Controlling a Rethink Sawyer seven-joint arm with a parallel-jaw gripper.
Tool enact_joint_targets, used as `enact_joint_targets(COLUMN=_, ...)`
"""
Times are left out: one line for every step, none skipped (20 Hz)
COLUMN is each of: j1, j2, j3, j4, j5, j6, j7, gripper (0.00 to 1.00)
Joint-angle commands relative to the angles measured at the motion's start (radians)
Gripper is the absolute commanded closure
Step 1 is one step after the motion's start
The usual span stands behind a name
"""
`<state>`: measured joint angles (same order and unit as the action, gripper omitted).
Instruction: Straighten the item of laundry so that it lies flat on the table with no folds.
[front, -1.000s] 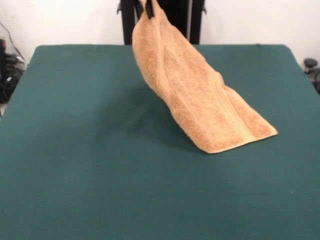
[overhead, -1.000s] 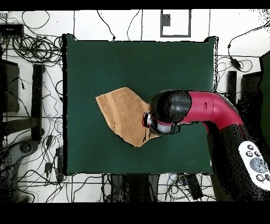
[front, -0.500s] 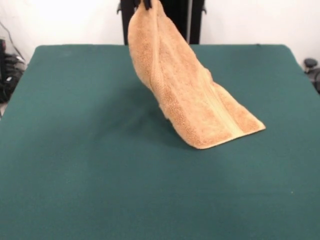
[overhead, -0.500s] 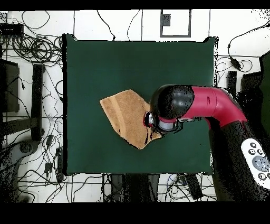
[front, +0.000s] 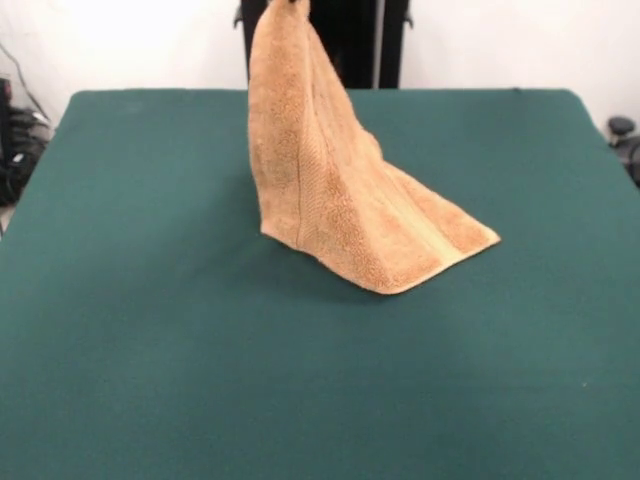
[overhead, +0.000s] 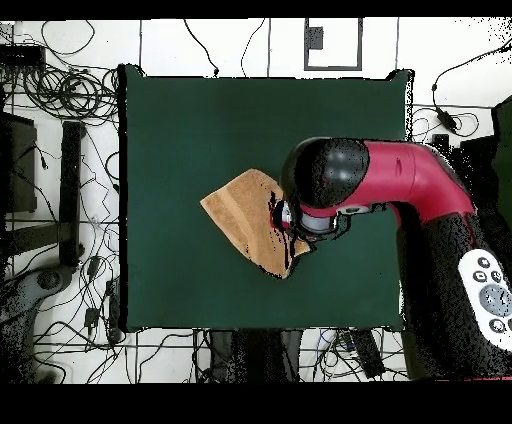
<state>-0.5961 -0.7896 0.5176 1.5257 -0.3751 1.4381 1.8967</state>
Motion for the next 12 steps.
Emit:
enact_joint_targets(j1=0.051, j2=0.038, j3=0.092, j4=-0.087, j5=-0.028, j6=0.152, j7=-0.231, gripper=1.0)
enact_joint_targets(j1=0.052, j2=0.039, j3=0.092, j4=-0.097, j5=-0.03, j6=0.161, j7=-0.234, gripper=1.0)
enact_joint_targets(j1=0.054, j2=0.04, j3=0.092, j4=-0.107, j5=-0.031, j6=0.173, j7=-0.234, gripper=1.0)
enact_joint_targets(j1=0.057, j2=0.042, j3=0.092, j4=-0.117, j5=-0.034, j6=0.185, j7=-0.236, gripper=1.0)
enact_joint_targets(j1=0.058, j2=0.044, j3=0.093, j4=-0.126, j5=-0.04, j6=0.19, j7=-0.243, gripper=1.0)
enact_joint_targets(j1=0.056, j2=0.043, j3=0.093, j4=-0.126, j5=-0.042, j6=0.189, j7=-0.248, gripper=1.0)
enact_joint_targets(j1=0.054, j2=0.04, j3=0.092, j4=-0.118, j5=-0.049, j6=0.172, j7=-0.256, gripper=1.0)
enact_joint_targets(j1=0.05, j2=0.039, j3=0.093, j4=-0.103, j5=-0.049, j6=0.144, j7=-0.257, gripper=1.0)
enact_joint_targets(j1=0.046, j2=0.039, j3=0.093, j4=-0.088, j5=-0.048, j6=0.116, j7=-0.257, gripper=1.0)
enact_joint_targets(j1=0.038, j2=0.034, j3=0.092, j4=-0.06, j5=-0.048, j6=0.072, j7=-0.259, gripper=1.0)
enact_joint_targets(j1=0.027, j2=0.031, j3=0.094, j4=-0.028, j5=-0.044, j6=0.029, j7=-0.261, gripper=1.0)
enact_joint_targets(j1=0.014, j2=0.029, j3=0.095, j4=0.003, j5=-0.043, j6=-0.02, j7=-0.264, gripper=1.0)
